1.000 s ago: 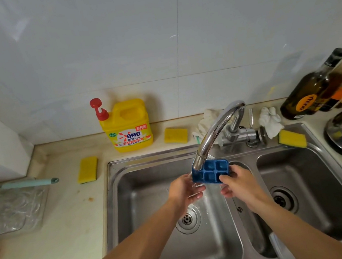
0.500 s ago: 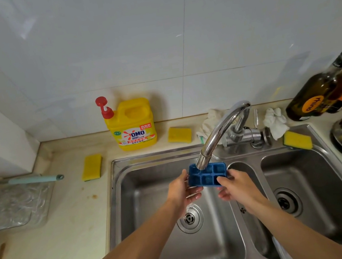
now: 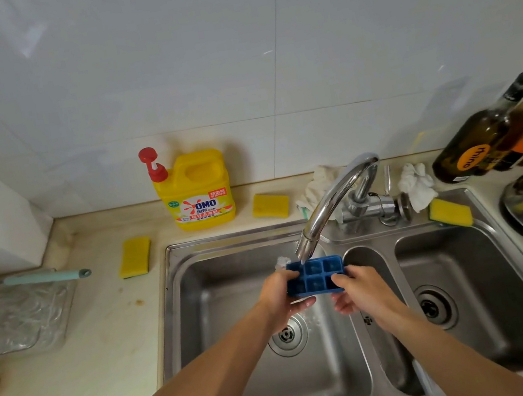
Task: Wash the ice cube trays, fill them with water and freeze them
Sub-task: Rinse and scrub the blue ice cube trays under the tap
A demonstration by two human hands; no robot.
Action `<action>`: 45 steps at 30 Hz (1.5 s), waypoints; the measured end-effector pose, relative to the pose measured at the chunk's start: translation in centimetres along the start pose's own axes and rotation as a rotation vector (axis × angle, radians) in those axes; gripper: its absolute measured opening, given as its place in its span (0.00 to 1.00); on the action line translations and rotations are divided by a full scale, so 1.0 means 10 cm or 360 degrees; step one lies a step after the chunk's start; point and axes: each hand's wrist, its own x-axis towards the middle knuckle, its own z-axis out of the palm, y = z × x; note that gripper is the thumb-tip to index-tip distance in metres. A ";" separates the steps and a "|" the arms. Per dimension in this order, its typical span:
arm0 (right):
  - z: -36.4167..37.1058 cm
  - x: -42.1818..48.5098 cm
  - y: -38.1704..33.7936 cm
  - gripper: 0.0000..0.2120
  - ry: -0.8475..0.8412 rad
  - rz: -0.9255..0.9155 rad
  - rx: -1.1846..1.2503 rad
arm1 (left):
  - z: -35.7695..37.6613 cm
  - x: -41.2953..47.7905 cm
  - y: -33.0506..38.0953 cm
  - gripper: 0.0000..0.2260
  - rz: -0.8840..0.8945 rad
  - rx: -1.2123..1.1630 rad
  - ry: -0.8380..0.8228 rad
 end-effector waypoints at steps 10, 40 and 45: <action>-0.05 -0.04 -0.05 0.07 0.0005 -0.0049 -0.0076 | 0.04 0.01 -0.01 0.11 -0.0003 -0.0062 0.0024; 0.43 0.33 -0.17 0.09 -0.0289 0.0226 0.0666 | -0.19 -0.16 0.35 0.05 0.1239 0.0940 0.0525; 0.46 0.39 -0.20 0.09 -0.0267 0.0183 0.0658 | -0.20 -0.14 0.39 0.04 0.1236 0.0928 0.0575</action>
